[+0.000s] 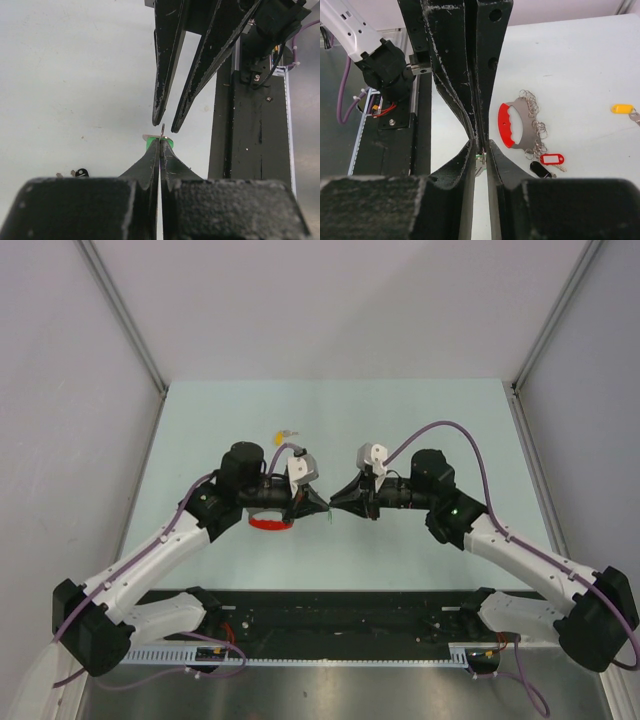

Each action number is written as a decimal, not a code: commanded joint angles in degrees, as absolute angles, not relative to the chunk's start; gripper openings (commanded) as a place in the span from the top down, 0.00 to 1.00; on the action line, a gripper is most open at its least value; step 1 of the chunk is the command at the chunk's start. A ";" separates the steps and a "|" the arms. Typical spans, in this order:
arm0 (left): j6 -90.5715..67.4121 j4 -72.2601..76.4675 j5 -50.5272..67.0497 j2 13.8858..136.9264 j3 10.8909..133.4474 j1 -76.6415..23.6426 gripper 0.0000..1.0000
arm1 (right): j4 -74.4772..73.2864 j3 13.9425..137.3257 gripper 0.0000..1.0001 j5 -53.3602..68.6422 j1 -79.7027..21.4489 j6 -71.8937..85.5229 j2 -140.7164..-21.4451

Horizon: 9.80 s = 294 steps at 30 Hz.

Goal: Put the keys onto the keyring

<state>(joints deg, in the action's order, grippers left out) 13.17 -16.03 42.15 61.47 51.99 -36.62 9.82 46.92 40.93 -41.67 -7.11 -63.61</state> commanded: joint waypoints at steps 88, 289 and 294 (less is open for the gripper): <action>11.43 -12.13 5.45 48.25 50.54 -36.91 0.19 | 20.74 34.63 0.67 -4.92 -30.15 7.03 -84.04; 1.23 42.45 22.41 62.67 17.58 -38.06 1.00 | 14.33 38.85 0.73 42.10 -40.61 -3.16 -73.66; 1.93 44.47 26.10 62.40 16.61 -38.06 1.00 | 12.92 38.85 0.69 39.47 -38.94 -2.81 -70.05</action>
<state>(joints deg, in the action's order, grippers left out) 1.52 38.54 23.38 62.96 17.23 -37.87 14.24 36.91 40.53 -40.14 -1.76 -73.45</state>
